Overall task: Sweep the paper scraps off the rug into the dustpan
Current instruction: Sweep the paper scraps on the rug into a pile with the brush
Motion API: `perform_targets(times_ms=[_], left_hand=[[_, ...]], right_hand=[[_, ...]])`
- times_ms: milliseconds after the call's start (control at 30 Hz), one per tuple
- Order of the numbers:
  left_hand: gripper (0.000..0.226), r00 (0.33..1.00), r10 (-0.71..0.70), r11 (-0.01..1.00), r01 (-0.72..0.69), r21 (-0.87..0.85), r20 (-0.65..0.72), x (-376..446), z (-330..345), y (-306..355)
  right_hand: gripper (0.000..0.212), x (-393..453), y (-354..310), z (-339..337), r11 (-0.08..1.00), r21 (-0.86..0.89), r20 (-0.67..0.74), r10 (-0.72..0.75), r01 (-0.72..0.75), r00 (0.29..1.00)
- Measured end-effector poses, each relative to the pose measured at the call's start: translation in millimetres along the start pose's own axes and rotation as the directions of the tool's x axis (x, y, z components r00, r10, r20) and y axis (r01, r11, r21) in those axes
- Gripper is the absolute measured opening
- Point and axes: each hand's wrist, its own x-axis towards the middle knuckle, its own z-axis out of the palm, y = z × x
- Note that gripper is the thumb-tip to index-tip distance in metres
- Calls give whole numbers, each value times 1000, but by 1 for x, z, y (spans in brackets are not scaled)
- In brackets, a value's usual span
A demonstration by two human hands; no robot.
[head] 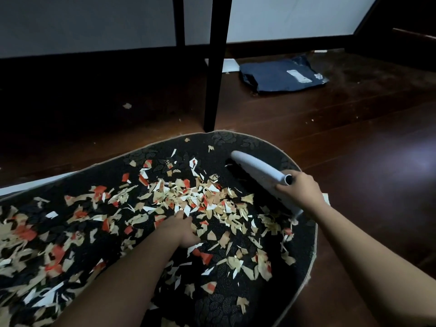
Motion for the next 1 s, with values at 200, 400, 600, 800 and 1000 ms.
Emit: perform_targets(times_ms=[200,400,600,800,1000], left_hand=[[75,999,18,999,-17,33,-28,-5,0,-1],[73,997,27,998,-23,53,-74,-8,5,-5],[77,998,22,998,-18,60,-57,-9,8,-8],[76,998,32,998,-28,63,-53,-12,8,-8],[77,998,32,997,-28,67,-60,-13,10,-12]], right_hand=[[27,7,13,-19,991,127,-172,58,-36,983],[29,14,15,-5,978,25,-167,208,-207,964],[29,-10,-14,21,998,-23,27,-60,61,998],[28,-12,-16,8,984,143,-12,-106,106,994],[31,8,15,-4,955,235,-252,238,-179,938]])
